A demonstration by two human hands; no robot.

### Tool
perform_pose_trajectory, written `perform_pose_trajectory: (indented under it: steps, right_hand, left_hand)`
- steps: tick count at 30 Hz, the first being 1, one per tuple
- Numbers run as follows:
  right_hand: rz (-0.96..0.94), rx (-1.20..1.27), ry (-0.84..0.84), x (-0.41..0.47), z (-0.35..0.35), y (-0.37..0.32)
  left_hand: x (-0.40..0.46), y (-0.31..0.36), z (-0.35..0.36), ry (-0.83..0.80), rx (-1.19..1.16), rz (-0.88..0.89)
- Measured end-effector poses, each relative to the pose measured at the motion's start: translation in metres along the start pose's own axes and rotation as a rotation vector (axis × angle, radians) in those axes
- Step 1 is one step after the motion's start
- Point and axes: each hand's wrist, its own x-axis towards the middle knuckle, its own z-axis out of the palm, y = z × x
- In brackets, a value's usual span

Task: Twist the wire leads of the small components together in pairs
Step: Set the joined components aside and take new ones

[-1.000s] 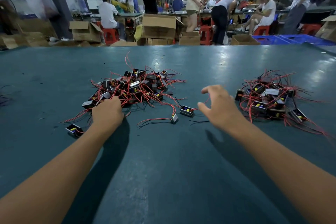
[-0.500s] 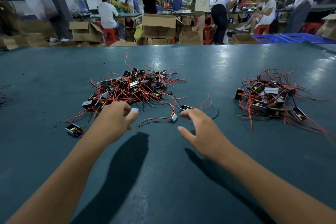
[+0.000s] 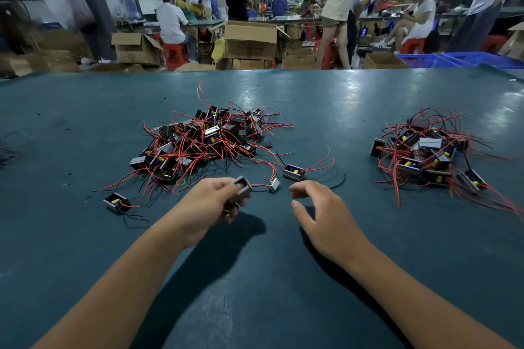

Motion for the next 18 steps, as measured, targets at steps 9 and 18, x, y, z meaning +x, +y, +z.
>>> perform_pose_trajectory:
  steps: [9,18]
  right_hand:
    - [-0.281,-0.514,-0.294,0.070,0.011,0.013]
    - [-0.394,-0.399,-0.193,0.089,0.002,0.003]
  left_hand:
    - [-0.008,-0.010,0.016,-0.131,0.015,-0.110]
    - [-0.019,-0.009,0.013,-0.368,-0.249,-0.064]
